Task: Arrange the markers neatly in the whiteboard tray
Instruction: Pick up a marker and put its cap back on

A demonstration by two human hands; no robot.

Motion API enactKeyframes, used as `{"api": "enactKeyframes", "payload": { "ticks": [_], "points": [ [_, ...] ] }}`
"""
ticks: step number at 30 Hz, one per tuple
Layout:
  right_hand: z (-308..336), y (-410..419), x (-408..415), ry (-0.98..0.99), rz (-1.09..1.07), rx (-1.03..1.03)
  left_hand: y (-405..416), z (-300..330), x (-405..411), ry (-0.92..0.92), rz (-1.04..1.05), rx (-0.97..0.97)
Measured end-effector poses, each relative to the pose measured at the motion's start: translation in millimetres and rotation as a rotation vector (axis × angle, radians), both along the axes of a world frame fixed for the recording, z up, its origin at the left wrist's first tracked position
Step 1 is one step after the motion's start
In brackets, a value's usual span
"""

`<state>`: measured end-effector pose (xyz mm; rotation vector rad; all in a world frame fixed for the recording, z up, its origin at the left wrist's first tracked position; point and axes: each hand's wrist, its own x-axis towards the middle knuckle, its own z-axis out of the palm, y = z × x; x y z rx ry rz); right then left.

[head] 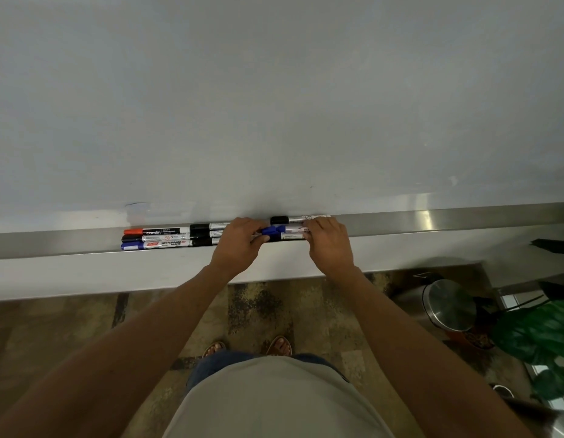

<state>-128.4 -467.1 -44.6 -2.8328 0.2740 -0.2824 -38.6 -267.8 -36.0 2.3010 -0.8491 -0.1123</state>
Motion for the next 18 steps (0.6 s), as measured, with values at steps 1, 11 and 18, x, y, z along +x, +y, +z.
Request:
{"api": "enactKeyframes", "payload": {
  "ticks": [1, 11, 18],
  "points": [
    [0.3, -0.9, 1.6, 0.017, 0.014, -0.004, 0.4, -0.3, 0.2, -0.005, -0.001, 0.006],
    [11.9, -10.9, 19.6, 0.181, 0.095, 0.073, 8.3, -3.5, 0.0, -0.008, 0.038, 0.035],
    [13.7, -8.6, 16.6, 0.166, 0.137, 0.032, 9.1, -3.3, -1.3, -0.030, 0.040, 0.053]
  ]
}}
